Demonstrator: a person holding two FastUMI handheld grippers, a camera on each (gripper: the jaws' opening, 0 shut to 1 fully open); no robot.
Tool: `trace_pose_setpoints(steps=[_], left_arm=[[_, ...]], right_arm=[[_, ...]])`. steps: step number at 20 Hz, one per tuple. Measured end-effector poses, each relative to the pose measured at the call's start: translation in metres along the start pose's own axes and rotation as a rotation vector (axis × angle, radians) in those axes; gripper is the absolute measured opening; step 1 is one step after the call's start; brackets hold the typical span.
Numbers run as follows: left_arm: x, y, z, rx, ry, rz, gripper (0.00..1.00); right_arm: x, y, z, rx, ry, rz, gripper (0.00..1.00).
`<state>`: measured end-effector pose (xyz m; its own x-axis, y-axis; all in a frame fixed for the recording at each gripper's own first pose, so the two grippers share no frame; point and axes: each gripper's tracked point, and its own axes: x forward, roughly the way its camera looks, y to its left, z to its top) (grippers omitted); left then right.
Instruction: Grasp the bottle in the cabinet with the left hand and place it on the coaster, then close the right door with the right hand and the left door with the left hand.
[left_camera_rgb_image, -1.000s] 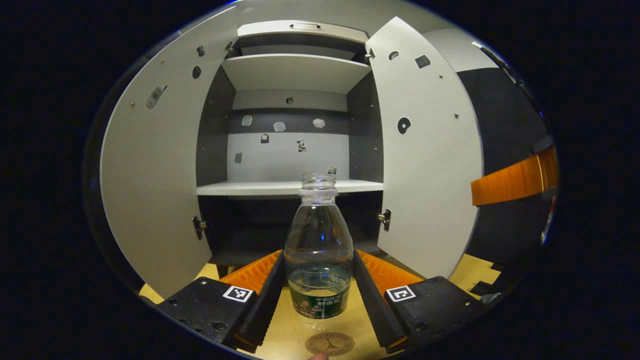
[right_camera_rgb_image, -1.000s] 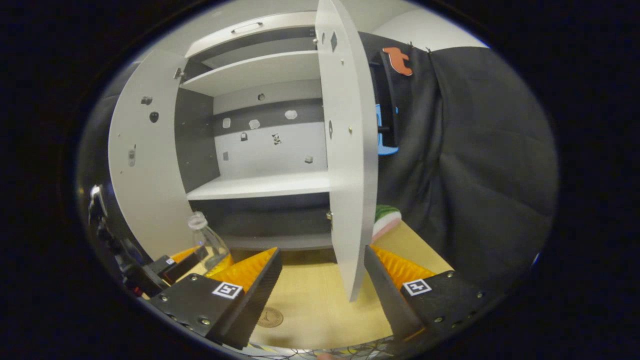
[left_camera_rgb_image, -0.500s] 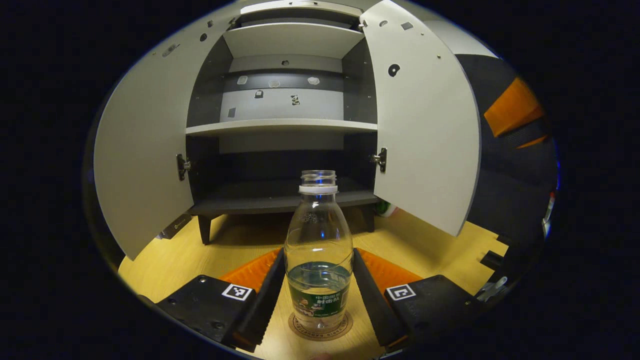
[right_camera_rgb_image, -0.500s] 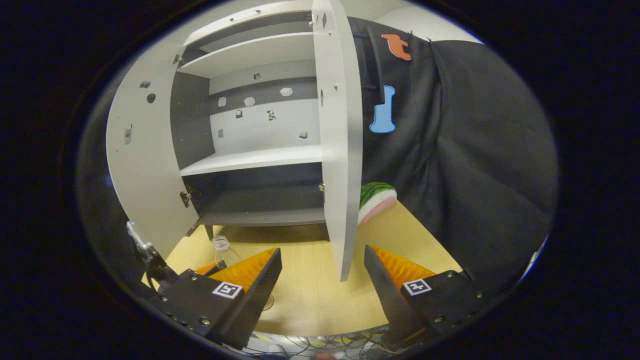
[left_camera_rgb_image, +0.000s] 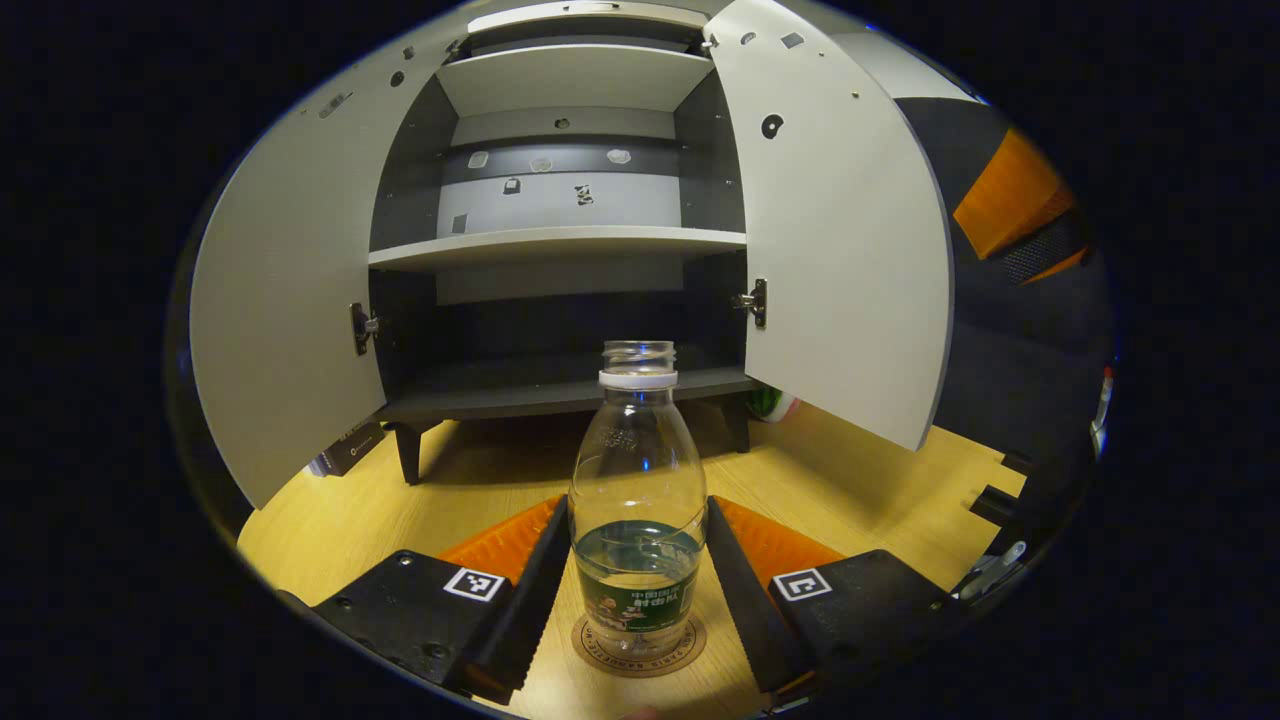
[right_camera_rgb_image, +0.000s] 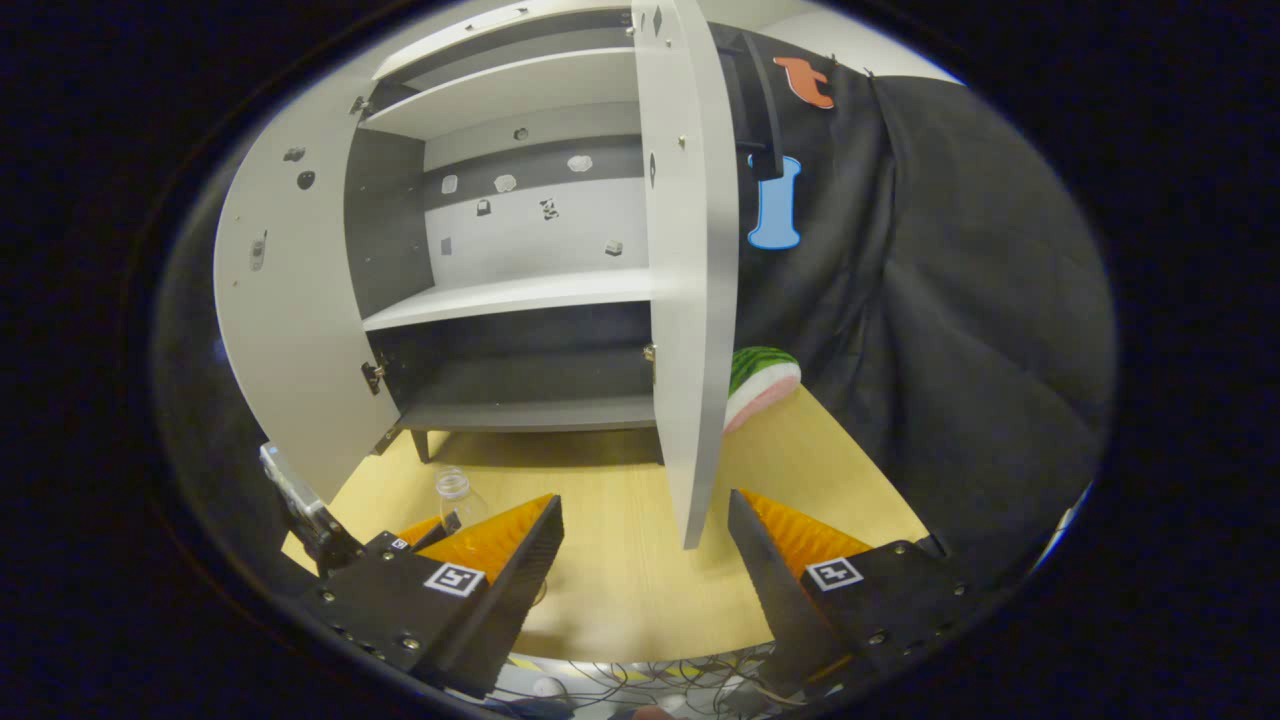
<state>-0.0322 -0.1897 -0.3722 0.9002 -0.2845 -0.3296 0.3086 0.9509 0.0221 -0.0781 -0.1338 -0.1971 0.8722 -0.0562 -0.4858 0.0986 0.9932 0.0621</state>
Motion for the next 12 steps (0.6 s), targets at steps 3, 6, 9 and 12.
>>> trace_pose_setpoints(steps=[3, 6, 9, 12], left_arm=[[-0.002, -0.001, -0.001, -0.001, 0.003, -0.002, 0.83], [-0.002, 0.0, -0.002, 0.003, 0.003, 0.005, 0.83], [-0.011, -0.002, -0.007, -0.025, 0.012, 0.008, 0.84], [-0.024, -0.007, -0.003, -0.011, -0.006, 0.005, 0.84]], right_arm=[[0.0, 0.001, -0.002, 0.017, 0.007, 0.005, 1.0], [0.0, 0.001, -0.005, 0.025, 0.017, 0.007, 1.0], [-0.001, 0.001, -0.003, 0.033, 0.007, 0.012, 1.0], [-0.004, 0.0, -0.003, 0.04, 0.002, 0.013, 1.0]])
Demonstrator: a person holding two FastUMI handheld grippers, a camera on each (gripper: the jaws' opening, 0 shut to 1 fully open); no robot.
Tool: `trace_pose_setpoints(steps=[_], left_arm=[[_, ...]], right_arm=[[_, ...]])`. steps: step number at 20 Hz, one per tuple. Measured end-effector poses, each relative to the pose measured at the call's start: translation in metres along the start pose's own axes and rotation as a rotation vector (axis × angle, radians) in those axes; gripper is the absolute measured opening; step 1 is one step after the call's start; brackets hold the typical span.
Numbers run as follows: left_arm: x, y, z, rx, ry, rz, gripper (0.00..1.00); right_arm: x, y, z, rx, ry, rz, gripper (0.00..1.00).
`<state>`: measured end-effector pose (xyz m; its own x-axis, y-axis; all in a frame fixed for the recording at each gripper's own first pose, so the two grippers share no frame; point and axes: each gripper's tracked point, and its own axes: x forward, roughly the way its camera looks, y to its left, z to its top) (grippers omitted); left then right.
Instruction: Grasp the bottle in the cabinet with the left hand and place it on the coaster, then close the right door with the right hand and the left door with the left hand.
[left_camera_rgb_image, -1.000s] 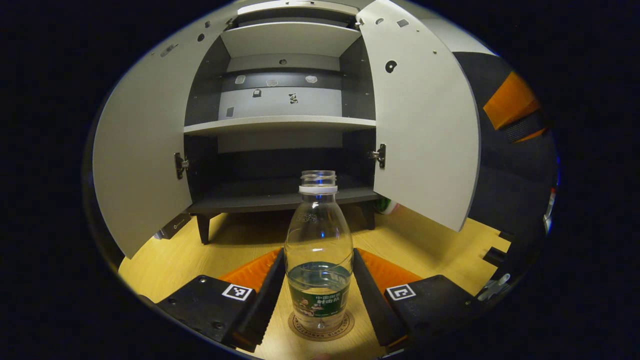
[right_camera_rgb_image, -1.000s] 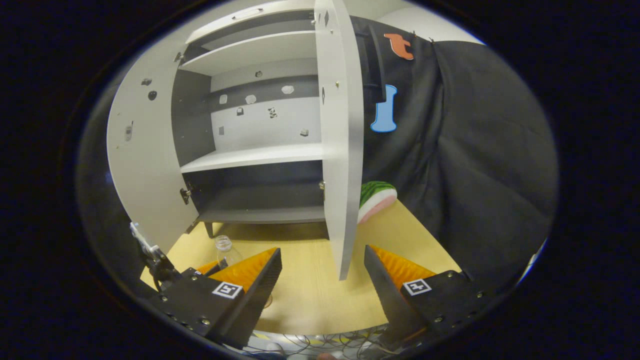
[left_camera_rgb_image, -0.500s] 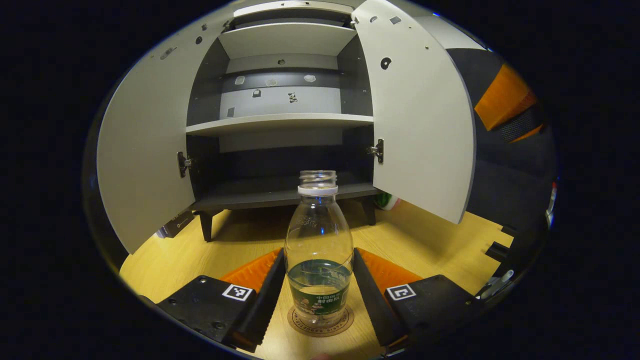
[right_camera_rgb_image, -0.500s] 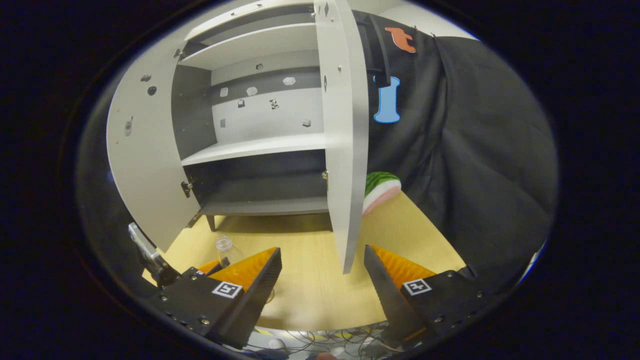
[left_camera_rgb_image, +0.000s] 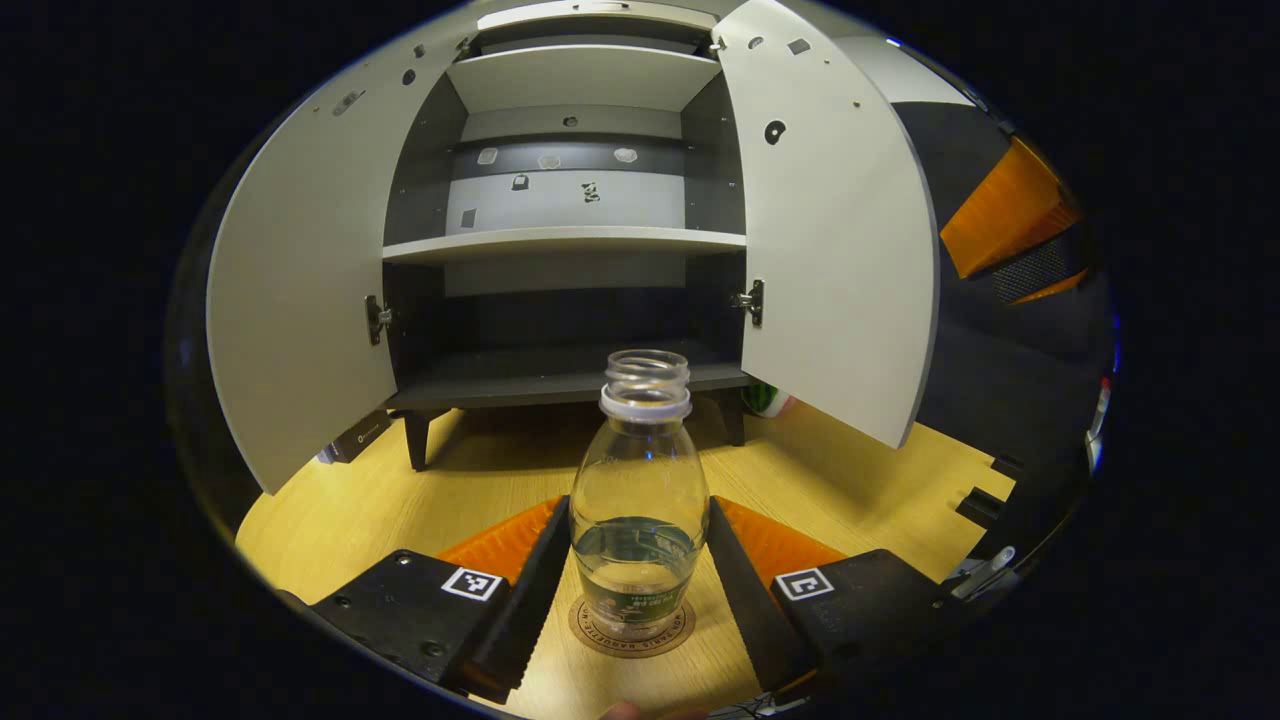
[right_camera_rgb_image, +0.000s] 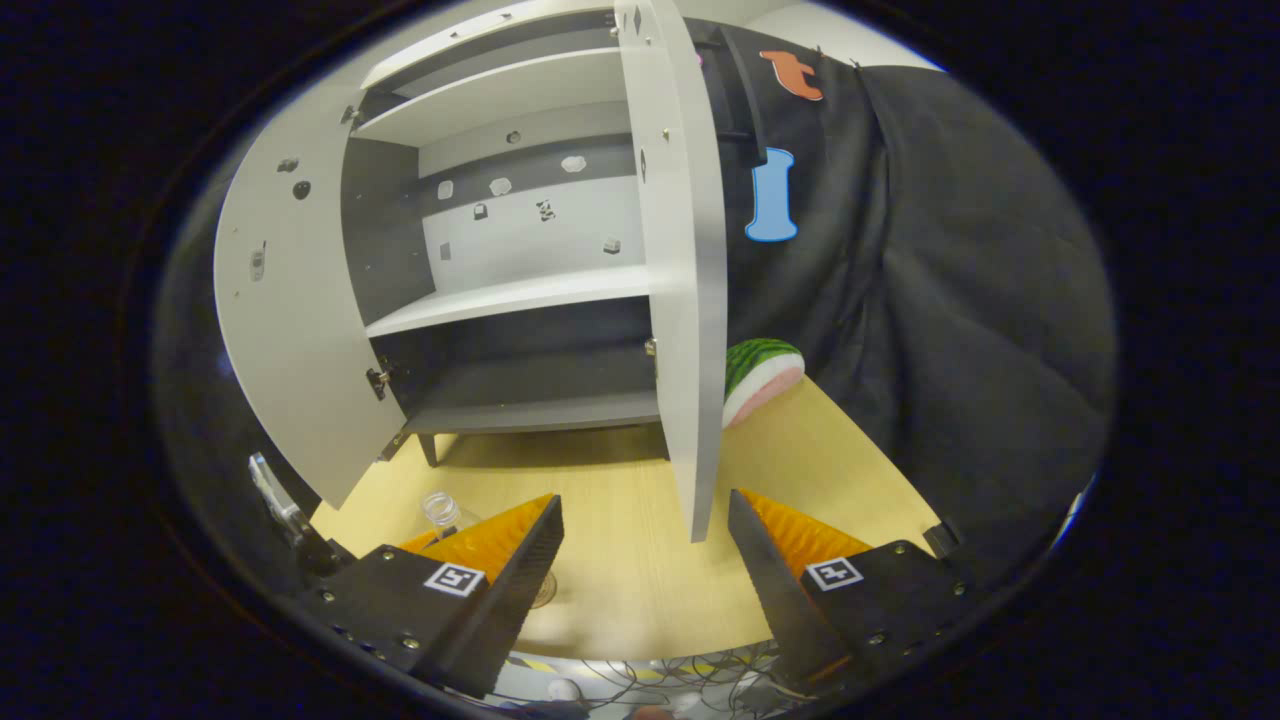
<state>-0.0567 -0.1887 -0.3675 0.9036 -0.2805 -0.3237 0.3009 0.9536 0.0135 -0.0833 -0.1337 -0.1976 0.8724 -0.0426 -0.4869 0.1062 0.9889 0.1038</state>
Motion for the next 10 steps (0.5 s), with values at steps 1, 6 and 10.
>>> trace_pose_setpoints(steps=[1, 6, 10], left_arm=[[0.001, 0.001, 0.007, 0.013, -0.011, 0.003, 0.84], [-0.002, -0.003, 0.04, 0.041, -0.059, 0.001, 0.84], [-0.009, -0.005, 0.085, 0.051, -0.116, 0.002, 0.84]], right_arm=[[-0.001, 0.0, 0.001, 0.005, -0.004, 0.001, 1.0], [-0.008, -0.003, 0.009, 0.022, -0.027, 0.007, 1.0], [-0.024, -0.014, 0.035, 0.031, -0.091, 0.005, 1.0]])
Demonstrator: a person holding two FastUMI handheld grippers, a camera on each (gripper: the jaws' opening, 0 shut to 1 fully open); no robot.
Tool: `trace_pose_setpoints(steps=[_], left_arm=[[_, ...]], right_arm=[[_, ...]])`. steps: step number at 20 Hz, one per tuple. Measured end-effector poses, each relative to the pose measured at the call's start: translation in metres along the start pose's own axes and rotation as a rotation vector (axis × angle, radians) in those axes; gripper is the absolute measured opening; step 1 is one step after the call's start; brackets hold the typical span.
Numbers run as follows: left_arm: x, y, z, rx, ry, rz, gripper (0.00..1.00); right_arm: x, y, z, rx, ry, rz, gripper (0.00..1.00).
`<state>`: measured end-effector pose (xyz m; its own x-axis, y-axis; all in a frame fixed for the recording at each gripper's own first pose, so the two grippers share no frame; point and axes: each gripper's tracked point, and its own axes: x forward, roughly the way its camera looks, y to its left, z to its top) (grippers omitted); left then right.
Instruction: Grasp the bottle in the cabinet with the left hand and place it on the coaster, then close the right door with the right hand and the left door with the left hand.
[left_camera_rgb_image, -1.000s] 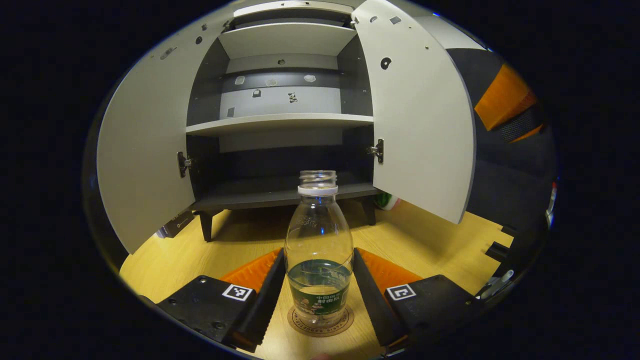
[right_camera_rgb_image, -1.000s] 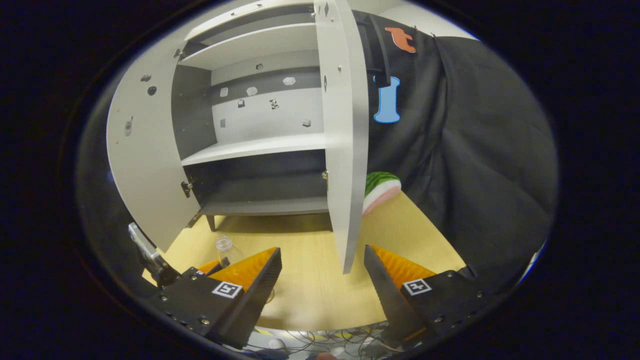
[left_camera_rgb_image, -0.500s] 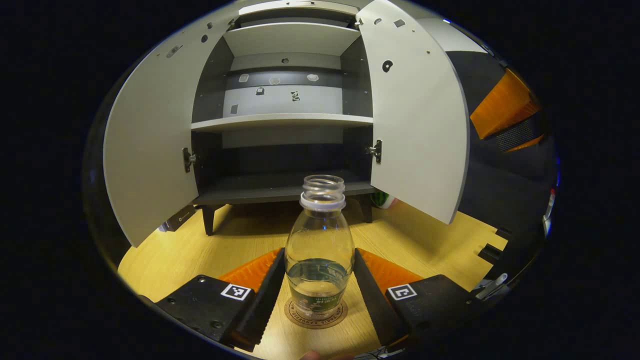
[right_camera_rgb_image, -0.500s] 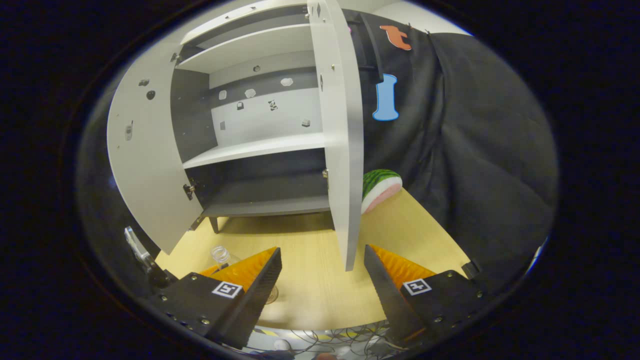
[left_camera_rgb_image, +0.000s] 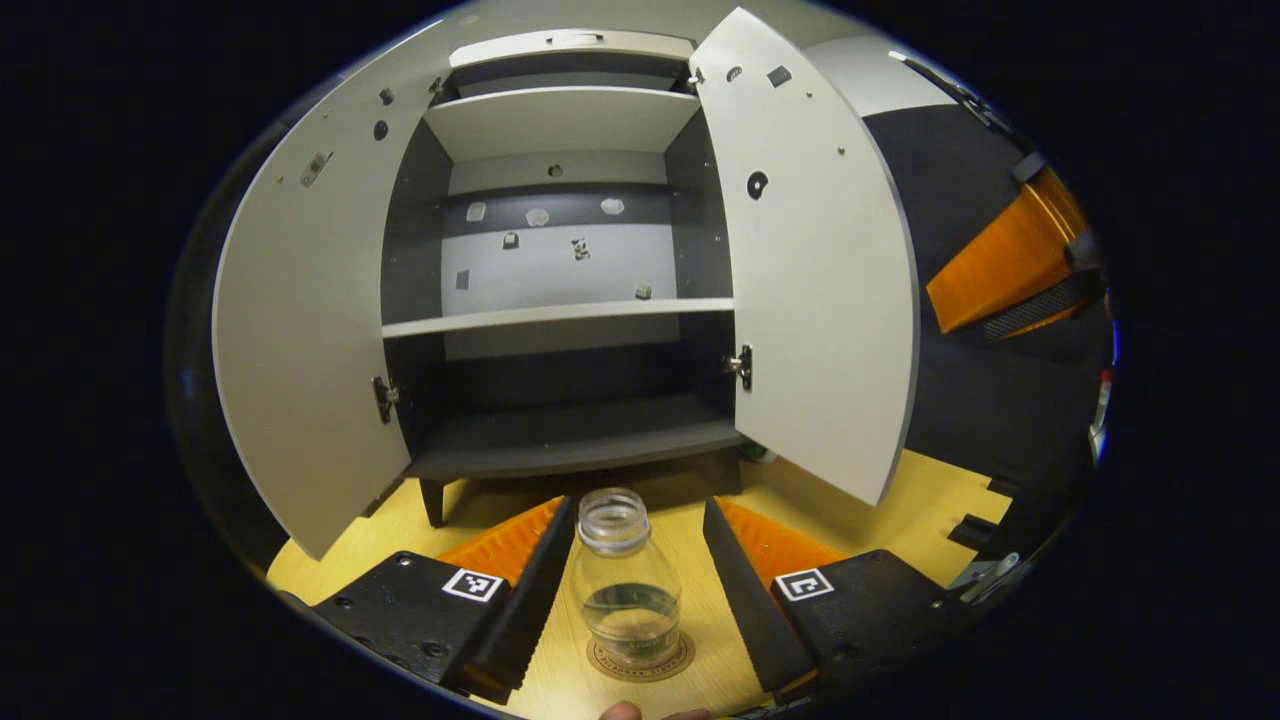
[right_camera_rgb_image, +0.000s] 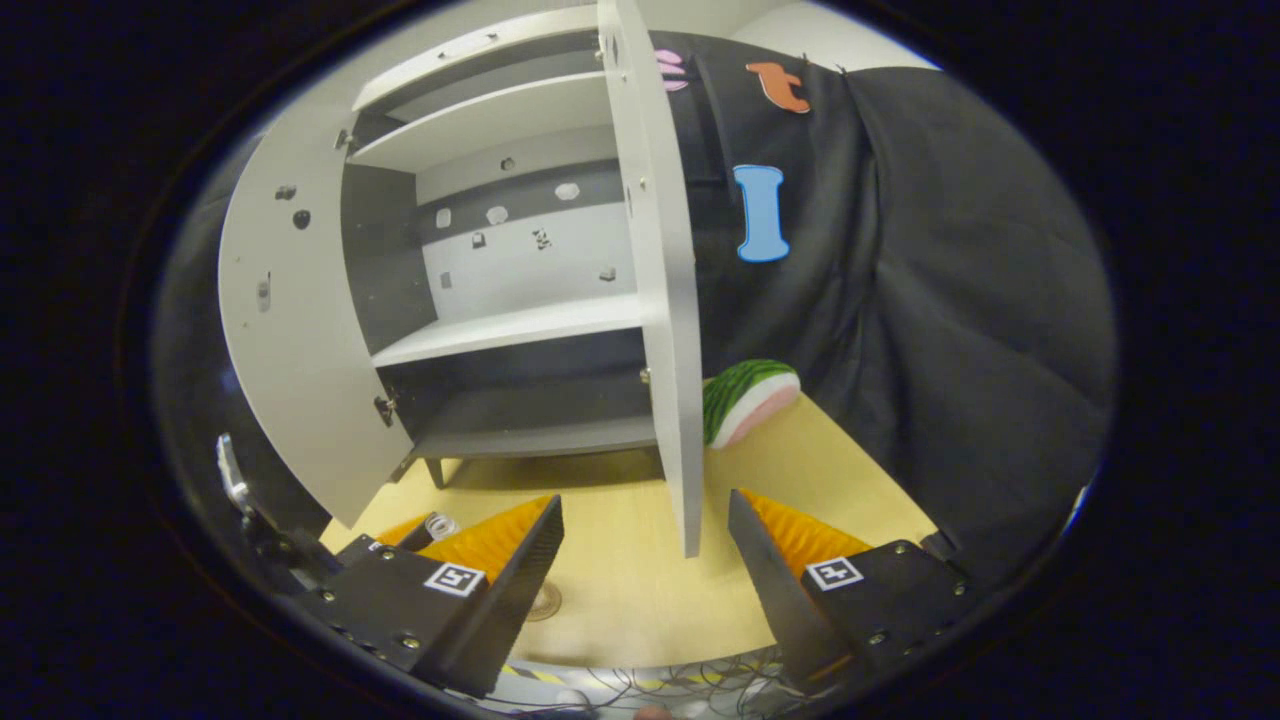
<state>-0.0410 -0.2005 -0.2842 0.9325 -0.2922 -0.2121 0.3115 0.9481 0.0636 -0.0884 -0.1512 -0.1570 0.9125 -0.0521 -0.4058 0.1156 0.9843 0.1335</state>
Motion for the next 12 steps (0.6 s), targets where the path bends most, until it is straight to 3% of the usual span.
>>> trace_pose_setpoints(steps=[12], left_arm=[[-0.01, 0.021, 0.145, -0.097, -0.133, 0.058, 0.83]], right_arm=[[-0.008, -0.074, 0.13, 0.058, -0.249, -0.028, 0.97]])
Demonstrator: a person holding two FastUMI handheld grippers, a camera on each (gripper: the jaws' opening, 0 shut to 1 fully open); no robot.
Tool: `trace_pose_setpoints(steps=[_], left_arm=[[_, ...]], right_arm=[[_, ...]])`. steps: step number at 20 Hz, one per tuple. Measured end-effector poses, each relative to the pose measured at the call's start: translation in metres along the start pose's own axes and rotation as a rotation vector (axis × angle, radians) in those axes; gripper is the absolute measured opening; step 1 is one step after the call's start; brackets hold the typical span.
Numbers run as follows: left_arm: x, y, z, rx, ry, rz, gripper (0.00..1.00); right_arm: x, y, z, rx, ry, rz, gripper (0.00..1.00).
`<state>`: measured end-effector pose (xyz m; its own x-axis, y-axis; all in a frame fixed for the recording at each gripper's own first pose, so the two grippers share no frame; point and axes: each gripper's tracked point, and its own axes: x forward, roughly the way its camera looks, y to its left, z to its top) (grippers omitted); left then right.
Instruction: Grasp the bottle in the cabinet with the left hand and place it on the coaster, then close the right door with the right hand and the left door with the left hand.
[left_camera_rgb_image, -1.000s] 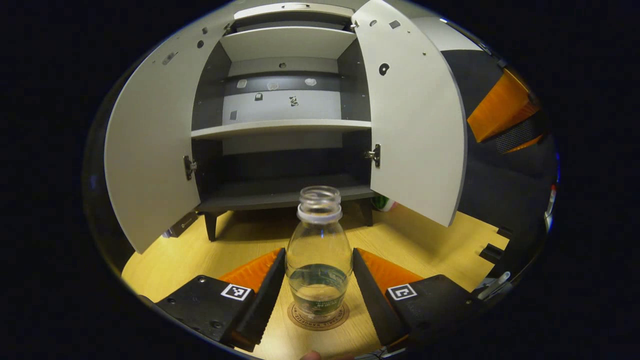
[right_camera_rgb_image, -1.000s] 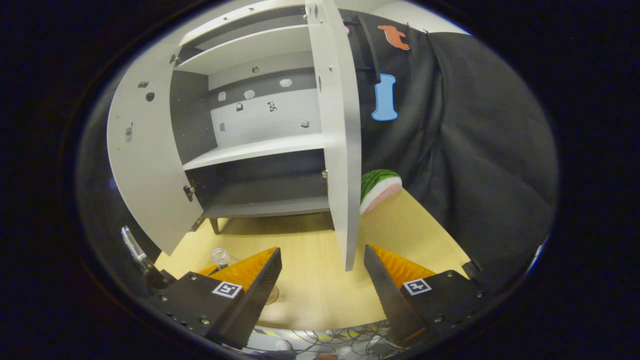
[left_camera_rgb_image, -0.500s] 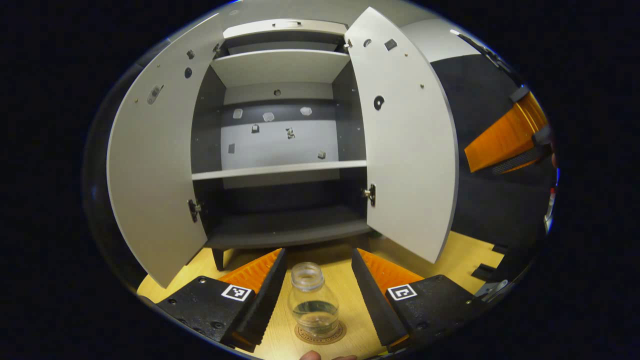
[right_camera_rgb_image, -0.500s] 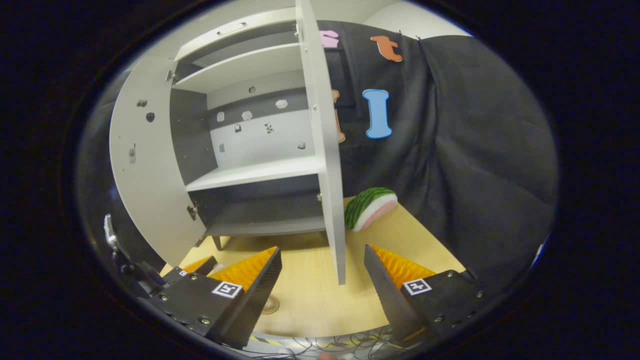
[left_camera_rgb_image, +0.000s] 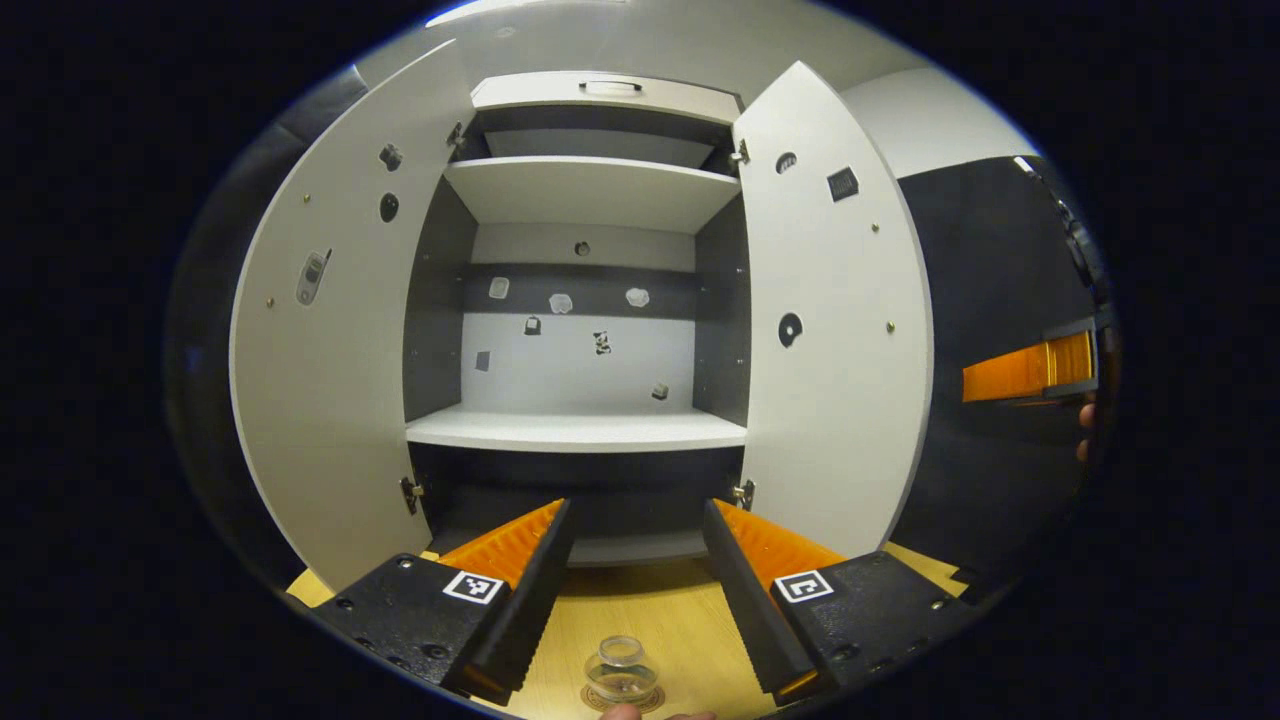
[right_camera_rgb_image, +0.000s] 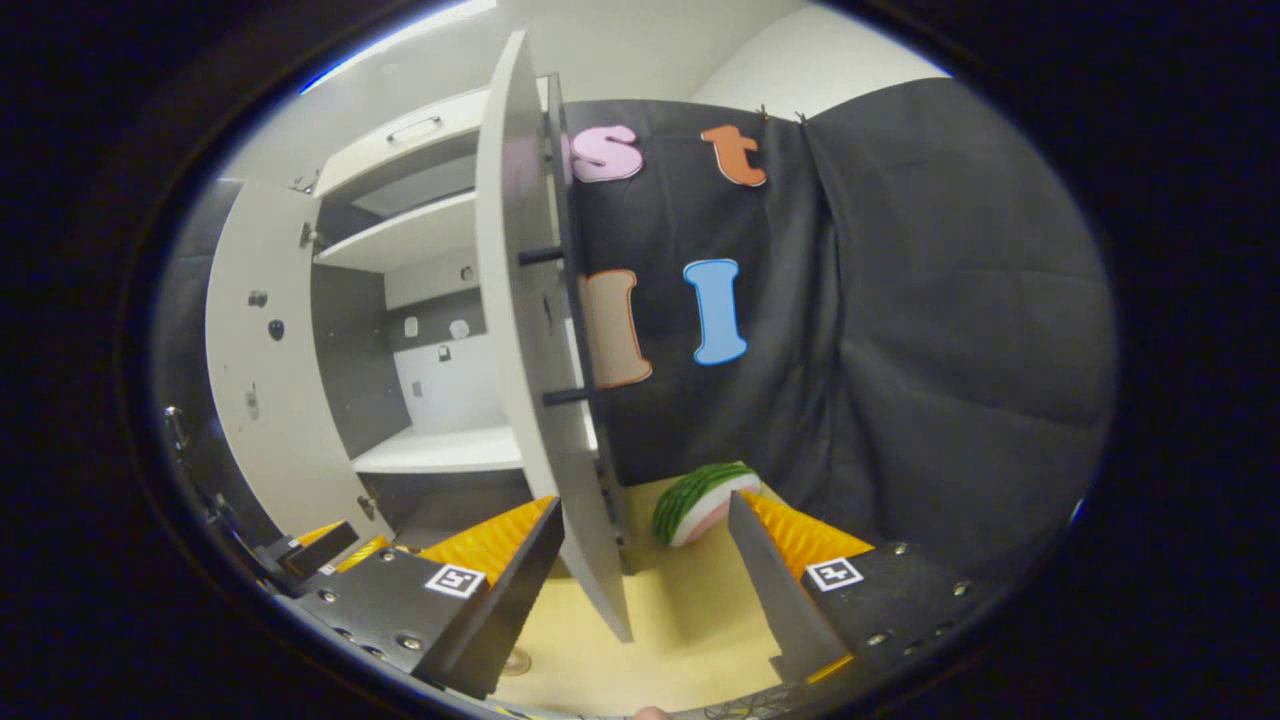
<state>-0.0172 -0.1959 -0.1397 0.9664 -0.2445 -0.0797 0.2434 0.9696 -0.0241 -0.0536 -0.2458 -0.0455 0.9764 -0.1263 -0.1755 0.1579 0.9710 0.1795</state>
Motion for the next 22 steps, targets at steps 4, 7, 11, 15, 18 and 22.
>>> trace_pose_setpoints(steps=[4, 7, 11, 15, 18, 22], left_arm=[[-0.002, 0.019, 0.017, -0.04, 0.021, 0.057, 0.83], [-0.005, 0.035, 0.025, -0.025, 0.013, 0.102, 0.83], [-0.011, 0.042, 0.032, -0.014, 0.01, 0.131, 0.84], [-0.019, 0.052, 0.036, 0.002, 0.016, 0.157, 0.84], [-0.027, 0.063, 0.032, 0.001, 0.024, 0.176, 0.84], [-0.034, 0.075, 0.023, -0.022, 0.054, 0.191, 0.84]], right_arm=[[0.022, 0.0, 0.032, 0.0, -0.047, 0.048, 0.98], [0.035, 0.007, 0.042, -0.016, -0.058, 0.092, 1.0], [0.046, 0.016, 0.043, -0.033, -0.055, 0.139, 1.0], [0.051, 0.019, 0.04, -0.009, -0.047, 0.15, 0.98], [0.05, 0.025, 0.041, -0.035, -0.056, 0.166, 0.98], [0.05, 0.035, 0.04, -0.051, -0.053, 0.173, 0.98]])
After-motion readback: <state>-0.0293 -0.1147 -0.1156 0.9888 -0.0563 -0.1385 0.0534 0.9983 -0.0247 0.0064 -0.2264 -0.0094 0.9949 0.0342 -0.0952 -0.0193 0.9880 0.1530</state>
